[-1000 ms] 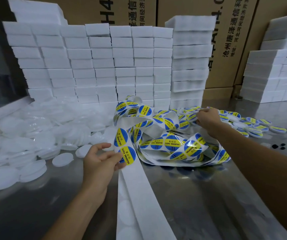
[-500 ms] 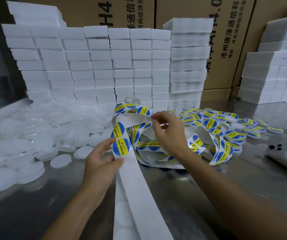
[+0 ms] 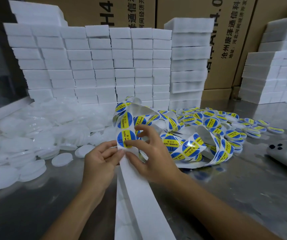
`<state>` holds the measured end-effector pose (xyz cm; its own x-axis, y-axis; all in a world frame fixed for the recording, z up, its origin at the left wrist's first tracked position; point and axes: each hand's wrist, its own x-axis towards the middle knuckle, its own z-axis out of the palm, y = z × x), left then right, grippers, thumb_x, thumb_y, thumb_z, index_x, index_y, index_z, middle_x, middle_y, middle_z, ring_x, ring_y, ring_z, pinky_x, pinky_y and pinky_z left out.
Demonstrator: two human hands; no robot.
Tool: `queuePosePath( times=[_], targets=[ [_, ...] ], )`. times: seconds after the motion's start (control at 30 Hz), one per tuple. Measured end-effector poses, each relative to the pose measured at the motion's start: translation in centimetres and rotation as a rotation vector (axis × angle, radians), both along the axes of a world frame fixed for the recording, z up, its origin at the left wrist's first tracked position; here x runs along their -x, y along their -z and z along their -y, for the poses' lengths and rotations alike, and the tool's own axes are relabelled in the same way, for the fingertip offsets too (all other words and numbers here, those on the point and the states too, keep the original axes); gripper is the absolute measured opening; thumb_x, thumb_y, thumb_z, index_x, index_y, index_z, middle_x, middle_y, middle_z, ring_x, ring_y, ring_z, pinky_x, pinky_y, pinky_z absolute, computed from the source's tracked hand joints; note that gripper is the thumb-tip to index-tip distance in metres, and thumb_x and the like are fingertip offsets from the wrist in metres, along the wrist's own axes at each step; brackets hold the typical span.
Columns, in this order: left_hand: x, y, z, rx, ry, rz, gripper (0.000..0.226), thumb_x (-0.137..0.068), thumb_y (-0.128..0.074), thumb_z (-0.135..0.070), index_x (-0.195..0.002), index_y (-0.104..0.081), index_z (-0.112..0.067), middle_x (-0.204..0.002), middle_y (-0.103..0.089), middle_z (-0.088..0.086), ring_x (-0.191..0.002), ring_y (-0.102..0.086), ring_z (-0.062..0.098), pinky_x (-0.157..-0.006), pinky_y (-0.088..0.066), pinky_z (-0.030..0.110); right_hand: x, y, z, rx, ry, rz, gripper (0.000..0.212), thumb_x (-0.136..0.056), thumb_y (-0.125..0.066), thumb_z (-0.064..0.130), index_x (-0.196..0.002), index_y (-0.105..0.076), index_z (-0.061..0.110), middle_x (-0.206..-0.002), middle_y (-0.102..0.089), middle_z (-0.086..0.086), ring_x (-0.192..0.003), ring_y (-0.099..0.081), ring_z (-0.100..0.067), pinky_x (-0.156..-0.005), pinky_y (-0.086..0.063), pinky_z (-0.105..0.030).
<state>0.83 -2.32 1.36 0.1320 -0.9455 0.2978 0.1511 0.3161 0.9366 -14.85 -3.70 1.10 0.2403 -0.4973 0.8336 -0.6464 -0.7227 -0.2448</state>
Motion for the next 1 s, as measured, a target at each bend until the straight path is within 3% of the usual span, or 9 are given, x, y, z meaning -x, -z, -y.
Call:
queuePosePath(
  times=[0.13,0.33,0.63,0.7,0.83,1.0],
  targets=[
    [-0.1,0.1,0.1,0.039,-0.032,0.054,0.029,-0.084,-0.07,-0.003,-0.075,-0.076,-0.031,-0.078,-0.076,-0.002,-0.069,-0.07,0.004,-0.062,-0.052,0.012,-0.2,0.2,0.1,0.078,0.027,0.037,0.019,-0.089,-0.072,0.027,-0.099,-0.076,0.012,-0.121,-0.059,-0.012,-0.104,-0.059,-0.026,-0.081,-0.051,-0.039],
    [0.1,0.2,0.0,0.088,-0.02,0.139,0.044,-0.084,-0.068,0.002,-0.071,-0.076,-0.04,-0.075,-0.074,-0.014,-0.071,-0.067,-0.005,-0.064,-0.048,0.006,-0.3,0.5,0.2,0.007,0.003,0.067,0.009,-0.088,-0.071,0.016,-0.091,-0.077,0.01,-0.086,-0.069,-0.003,-0.081,-0.062,-0.023,-0.072,-0.05,-0.04],
    [0.1,0.6,0.2,0.057,-0.015,0.151,0.036,-0.085,-0.068,0.0,-0.07,-0.075,-0.032,-0.077,-0.075,-0.013,-0.072,-0.068,-0.005,-0.065,-0.049,0.007,0.0,0.2,-0.1,-0.102,-0.018,0.061,0.012,-0.089,-0.071,0.018,-0.093,-0.077,0.009,-0.087,-0.073,-0.001,-0.084,-0.065,-0.021,-0.076,-0.052,-0.039],
    [0.0,0.7,0.3,0.051,-0.02,0.165,0.032,-0.086,-0.068,0.0,-0.075,-0.073,-0.03,-0.077,-0.075,-0.014,-0.071,-0.067,-0.005,-0.065,-0.049,0.007,0.0,0.2,-0.1,-0.106,-0.021,0.088,0.009,-0.088,-0.071,0.015,-0.091,-0.077,0.009,-0.084,-0.073,0.001,-0.081,-0.064,-0.016,-0.074,-0.051,-0.032],
    [0.0,0.9,0.4,0.031,-0.04,0.182,0.026,-0.087,-0.067,-0.002,-0.08,-0.072,-0.027,-0.076,-0.074,-0.015,-0.071,-0.066,-0.006,-0.065,-0.049,0.007,0.3,-0.1,-0.3,-0.285,-0.017,0.261,0.005,-0.086,-0.071,0.013,-0.087,-0.076,0.011,-0.08,-0.071,0.007,-0.074,-0.062,-0.004,-0.069,-0.048,-0.015],
    [-0.5,1.3,0.8,-0.014,-0.092,0.148,0.021,-0.086,-0.067,0.0,-0.084,-0.069,-0.02,-0.07,-0.073,-0.009,-0.062,-0.065,-0.001,-0.057,-0.049,0.011,0.6,-1.2,-0.3,-0.605,-0.126,0.717,0.015,-0.084,-0.067,0.002,-0.07,-0.07,0.008,-0.061,-0.064,-0.004,-0.056,-0.055,-0.011,-0.059,-0.048,-0.024]
  ],
)
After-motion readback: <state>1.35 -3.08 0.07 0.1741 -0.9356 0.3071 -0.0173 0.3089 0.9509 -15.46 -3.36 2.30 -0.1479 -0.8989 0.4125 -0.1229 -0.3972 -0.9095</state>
